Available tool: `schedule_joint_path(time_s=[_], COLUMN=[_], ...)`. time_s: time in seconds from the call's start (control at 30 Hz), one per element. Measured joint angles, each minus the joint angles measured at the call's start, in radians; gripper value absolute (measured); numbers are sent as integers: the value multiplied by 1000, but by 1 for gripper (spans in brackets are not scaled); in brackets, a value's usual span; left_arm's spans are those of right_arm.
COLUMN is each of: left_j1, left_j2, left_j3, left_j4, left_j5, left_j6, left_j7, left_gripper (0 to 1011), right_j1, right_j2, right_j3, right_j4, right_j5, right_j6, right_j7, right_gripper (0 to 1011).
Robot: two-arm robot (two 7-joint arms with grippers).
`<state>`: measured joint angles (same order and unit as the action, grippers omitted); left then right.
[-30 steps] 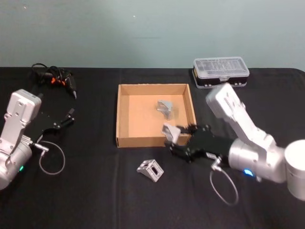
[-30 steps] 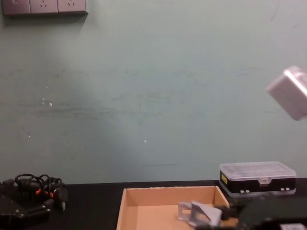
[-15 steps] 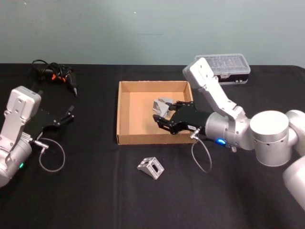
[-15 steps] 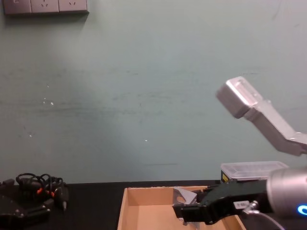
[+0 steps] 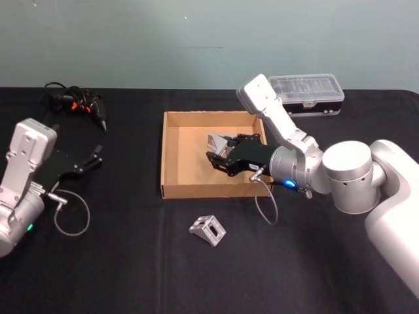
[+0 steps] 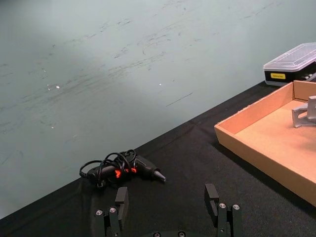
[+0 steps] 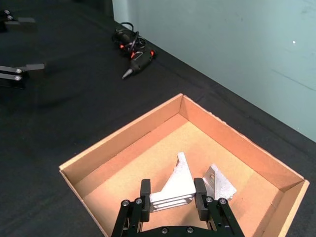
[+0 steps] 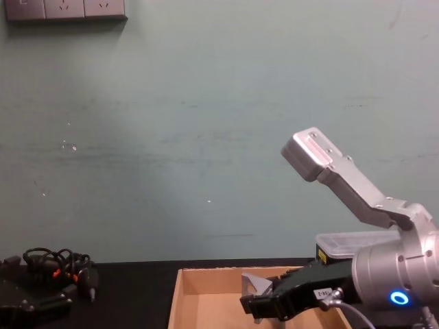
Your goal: Use one hand to pick up the angle iron from the table and place it into the box.
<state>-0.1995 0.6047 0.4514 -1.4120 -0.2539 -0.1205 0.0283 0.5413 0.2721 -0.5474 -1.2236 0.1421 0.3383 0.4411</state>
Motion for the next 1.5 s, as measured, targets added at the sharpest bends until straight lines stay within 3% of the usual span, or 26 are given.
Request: schedule_joint_path(time_s=[0.67, 1.03, 1.5], left_j1=[0, 0, 0], left_j2=[0, 0, 0], left_j3=[0, 0, 0], left_j4=[0, 0, 0], left_j5=[0, 0, 0], left_j6=[0, 0, 0], left_j7=[0, 0, 0], left_gripper=[1011, 1011, 1011], right_j1=[65, 69, 67], right_j2=[-60, -62, -61], right_j3=[-9, -10, -9], right_j4=[146, 153, 149], right_j5=[-32, -32, -32], right_j6=[-31, -33, -32], right_j7=[38, 45, 42], right_gripper=[530, 534, 926])
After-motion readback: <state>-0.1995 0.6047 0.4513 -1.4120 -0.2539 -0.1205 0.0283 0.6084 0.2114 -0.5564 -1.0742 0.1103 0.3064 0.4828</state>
